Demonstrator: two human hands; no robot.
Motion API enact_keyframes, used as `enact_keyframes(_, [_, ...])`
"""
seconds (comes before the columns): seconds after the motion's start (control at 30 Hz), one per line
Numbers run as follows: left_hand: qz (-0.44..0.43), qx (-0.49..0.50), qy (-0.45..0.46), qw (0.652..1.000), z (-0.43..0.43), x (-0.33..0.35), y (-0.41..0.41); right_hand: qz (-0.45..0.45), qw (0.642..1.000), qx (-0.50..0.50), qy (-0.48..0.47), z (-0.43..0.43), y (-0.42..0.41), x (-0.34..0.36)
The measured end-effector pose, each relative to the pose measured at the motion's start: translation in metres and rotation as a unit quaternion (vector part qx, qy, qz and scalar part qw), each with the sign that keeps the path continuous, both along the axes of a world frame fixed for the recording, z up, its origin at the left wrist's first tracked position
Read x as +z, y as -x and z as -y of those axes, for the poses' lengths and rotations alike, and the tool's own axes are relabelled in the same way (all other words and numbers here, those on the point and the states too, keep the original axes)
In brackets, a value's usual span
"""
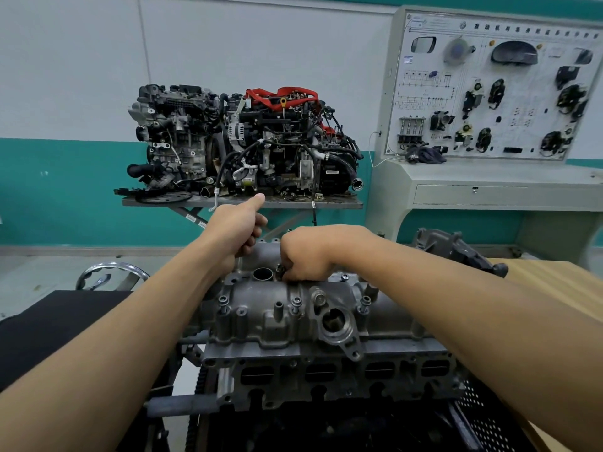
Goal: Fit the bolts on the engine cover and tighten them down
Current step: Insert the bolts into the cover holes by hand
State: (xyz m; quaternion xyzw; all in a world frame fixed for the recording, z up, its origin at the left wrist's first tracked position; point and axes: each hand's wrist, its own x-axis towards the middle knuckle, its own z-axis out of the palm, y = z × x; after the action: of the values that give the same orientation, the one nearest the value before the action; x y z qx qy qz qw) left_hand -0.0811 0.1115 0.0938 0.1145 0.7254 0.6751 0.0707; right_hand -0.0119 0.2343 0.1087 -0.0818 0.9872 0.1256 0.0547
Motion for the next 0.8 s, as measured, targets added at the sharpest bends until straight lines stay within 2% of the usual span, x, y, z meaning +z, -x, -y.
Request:
enact_keyframes(0.2, [0.028,-0.003,-0.032,0.999,0.002,0.003,-0.005,-0.034,0.999,-0.01,0.015,0.002,-0.002,-0.005])
enact_keyframes(0.3, [0.064,-0.015,-0.085,0.994,0.007,0.004,-0.004,-0.022,0.999,-0.003,0.043,-0.001,-0.004,0.0])
enact_keyframes(0.5, [0.144,-0.088,-0.211,0.963,0.02,0.009,-0.004,-0.021,0.999,-0.03,0.0,0.007,-0.005,-0.001])
enact_keyframes(0.6, [0.162,-0.104,-0.267,0.944,0.032,0.013,-0.005,-0.117,0.99,-0.009,0.082,0.013,-0.012,0.018])
enact_keyframes(0.7, [0.178,-0.121,-0.314,0.925,0.043,0.019,-0.01,-0.265,0.938,0.067,0.215,0.032,-0.012,0.034])
enact_keyframes(0.73, [0.192,-0.128,-0.325,0.917,0.046,0.022,-0.013,-0.28,0.926,0.083,0.238,0.04,-0.01,0.035])
enact_keyframes(0.8, [0.212,-0.133,-0.33,0.91,0.051,0.027,-0.02,-0.262,0.932,0.1,0.23,0.054,-0.006,0.032])
